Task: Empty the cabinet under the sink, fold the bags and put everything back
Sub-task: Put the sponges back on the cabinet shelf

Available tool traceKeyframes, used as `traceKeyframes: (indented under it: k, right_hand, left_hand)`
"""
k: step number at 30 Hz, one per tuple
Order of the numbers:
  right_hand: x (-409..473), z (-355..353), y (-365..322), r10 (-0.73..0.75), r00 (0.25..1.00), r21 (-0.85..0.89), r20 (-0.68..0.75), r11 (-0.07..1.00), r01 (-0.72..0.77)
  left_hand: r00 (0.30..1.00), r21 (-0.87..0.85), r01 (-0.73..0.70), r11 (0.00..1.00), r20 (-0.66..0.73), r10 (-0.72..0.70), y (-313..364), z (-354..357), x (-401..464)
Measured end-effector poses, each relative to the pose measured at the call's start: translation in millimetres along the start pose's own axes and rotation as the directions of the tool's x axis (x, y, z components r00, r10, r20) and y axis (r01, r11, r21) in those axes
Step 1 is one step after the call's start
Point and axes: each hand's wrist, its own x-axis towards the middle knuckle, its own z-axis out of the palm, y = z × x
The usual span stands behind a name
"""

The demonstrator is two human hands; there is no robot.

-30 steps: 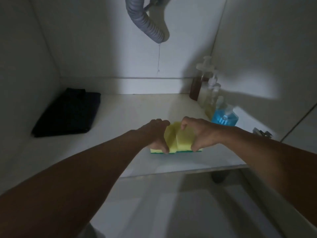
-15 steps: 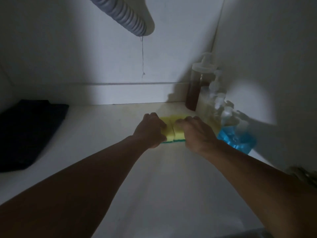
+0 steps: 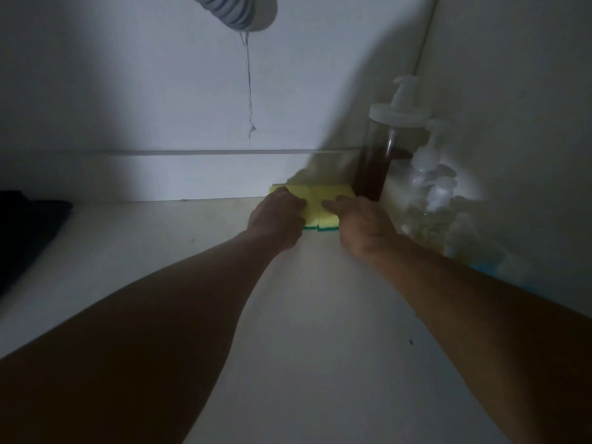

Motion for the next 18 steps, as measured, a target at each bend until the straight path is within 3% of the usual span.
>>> traceKeyframes:
  k: [6,11,18]
  right_hand:
    - [18.2,1.5,3.1,0.056,0.995,0.099,0.079,0.993,-0.064]
    - [5.2,-19.1,-2.0,0.048,0.993,0.135,0.11,0.989,-0.063]
    - [-46.6,-50.1,-36.0,-0.026,0.998,0.226,0.054,0.974,0.013]
  left_hand:
    - [0.999,-0.029,0.018,0.999,0.035,-0.017,-3.7,2.1,9.9]
    - [0.983,0.094,-0.044,0.995,0.182,0.026,-4.3,-10.5,-9.0]
    - [0.99,-0.049,0.0,0.999,0.144,0.007,-11.7,-59.4,-78.4]
